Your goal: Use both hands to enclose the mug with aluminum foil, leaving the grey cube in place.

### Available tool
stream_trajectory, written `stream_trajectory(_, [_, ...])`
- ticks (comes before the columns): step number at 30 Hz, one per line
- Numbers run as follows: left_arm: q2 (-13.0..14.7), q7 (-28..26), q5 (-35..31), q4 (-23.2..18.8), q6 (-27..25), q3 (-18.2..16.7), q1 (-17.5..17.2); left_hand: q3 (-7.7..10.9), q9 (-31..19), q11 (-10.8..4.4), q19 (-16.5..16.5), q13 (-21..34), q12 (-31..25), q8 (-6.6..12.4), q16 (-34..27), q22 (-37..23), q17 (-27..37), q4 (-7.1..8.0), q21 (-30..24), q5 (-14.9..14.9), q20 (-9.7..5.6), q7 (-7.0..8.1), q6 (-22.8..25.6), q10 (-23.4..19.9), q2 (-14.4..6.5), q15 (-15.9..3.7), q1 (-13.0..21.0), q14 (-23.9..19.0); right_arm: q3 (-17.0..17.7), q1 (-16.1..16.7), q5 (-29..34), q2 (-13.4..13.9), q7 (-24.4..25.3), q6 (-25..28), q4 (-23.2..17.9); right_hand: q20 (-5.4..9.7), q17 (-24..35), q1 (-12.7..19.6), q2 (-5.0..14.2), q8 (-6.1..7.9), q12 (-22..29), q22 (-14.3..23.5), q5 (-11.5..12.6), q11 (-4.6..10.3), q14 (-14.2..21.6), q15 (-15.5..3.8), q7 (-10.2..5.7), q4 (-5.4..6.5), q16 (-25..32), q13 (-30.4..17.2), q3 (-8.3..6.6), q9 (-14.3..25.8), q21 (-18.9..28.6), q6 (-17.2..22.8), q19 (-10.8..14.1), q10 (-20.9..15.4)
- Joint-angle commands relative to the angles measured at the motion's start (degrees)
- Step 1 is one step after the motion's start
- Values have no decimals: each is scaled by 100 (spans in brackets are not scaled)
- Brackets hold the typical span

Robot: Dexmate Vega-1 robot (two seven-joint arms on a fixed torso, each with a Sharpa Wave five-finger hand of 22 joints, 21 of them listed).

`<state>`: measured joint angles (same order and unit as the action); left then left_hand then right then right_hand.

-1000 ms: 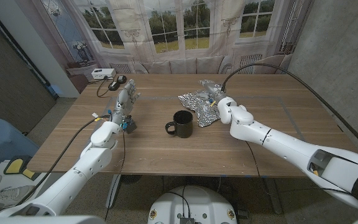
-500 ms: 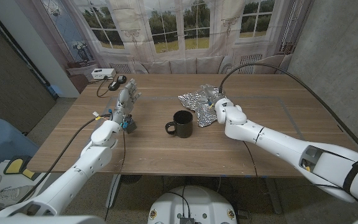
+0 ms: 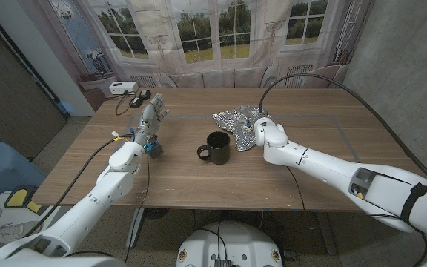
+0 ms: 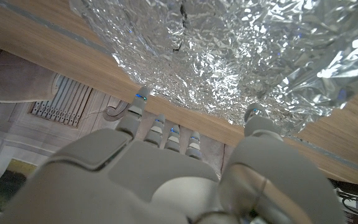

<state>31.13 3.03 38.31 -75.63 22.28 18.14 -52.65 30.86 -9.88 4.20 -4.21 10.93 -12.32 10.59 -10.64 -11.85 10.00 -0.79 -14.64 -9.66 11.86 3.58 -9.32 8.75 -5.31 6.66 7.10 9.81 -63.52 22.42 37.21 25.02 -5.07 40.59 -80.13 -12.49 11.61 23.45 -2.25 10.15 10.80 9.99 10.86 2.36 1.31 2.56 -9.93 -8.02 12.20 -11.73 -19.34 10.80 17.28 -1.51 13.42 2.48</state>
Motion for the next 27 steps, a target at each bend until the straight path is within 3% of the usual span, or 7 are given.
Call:
stream_trajectory(1, [-5,63,16,69,-25,18,77,-13,-14,8,7,15,-7,13,2,-11,18,10,9,-37,45,-18,11,31,9,34,-31,108,-248,-218,-133,-189,-151,44,364,13,7,-22,-11,-7,-12,19,30,30,-47,27,-25,7,-14,-20,37,24,-40,-175,67,123])
stream_trajectory(9, [8,68,21,63,-38,14,81,-12,-14,23,6,14,-5,8,3,-11,18,7,12,-38,45,-20,12,28,5,33,-31,108,-430,-392,-205,-311,-354,60,629,15,5,-22,-6,-11,-15,19,38,-13,-81,60,-69,14,-24,-20,54,25,-69,-281,80,199])
stream_trajectory(17, [11,91,26,78,-26,11,94,-12,-14,21,6,14,-4,5,5,-11,18,5,14,-38,45,-23,13,24,1,37,-32,110,-599,-564,-308,-467,-566,107,972,63,-6,64,52,10,16,42,62,-11,91,59,-156,-5,41,-19,38,25,-4,-441,384,247])
stream_trajectory(21, [7,101,28,94,-14,9,103,-12,-15,15,6,14,-1,6,6,-11,18,4,15,-38,45,-22,19,30,0,38,-32,112,-687,-636,-342,-523,-643,154,1094,67,-18,156,64,75,46,56,69,-23,163,44,-240,-32,51,-17,44,27,109,-401,817,265])
stream_trajectory(22, [6,108,36,97,-16,8,105,-12,-15,16,6,13,-1,6,6,-11,18,3,15,-38,45,-24,20,29,0,37,-32,111,-697,-650,-359,-534,-664,169,1116,79,-22,191,71,128,60,57,69,7,220,54,-254,-34,63,-16,55,31,168,-279,1056,265])
stream_trajectory(25, [6,135,37,117,-7,12,118,-12,-15,26,6,13,0,4,7,-11,18,3,15,-38,45,-25,19,30,-1,38,-33,112,-768,-717,-382,-572,-750,214,1207,72,-24,248,75,178,109,46,67,12,306,-6,-261,-37,77,-15,79,36,239,-107,1413,169])
stream_trajectory(27, [-2,153,41,141,-4,16,137,-13,-15,19,7,13,3,2,6,-11,18,2,16,-38,45,-23,17,34,-1,36,-33,110,-813,-750,-389,-584,-779,227,1255,111,-23,314,87,200,135,40,68,19,420,-60,-266,-42,99,-14,99,40,335,37,1833,101])
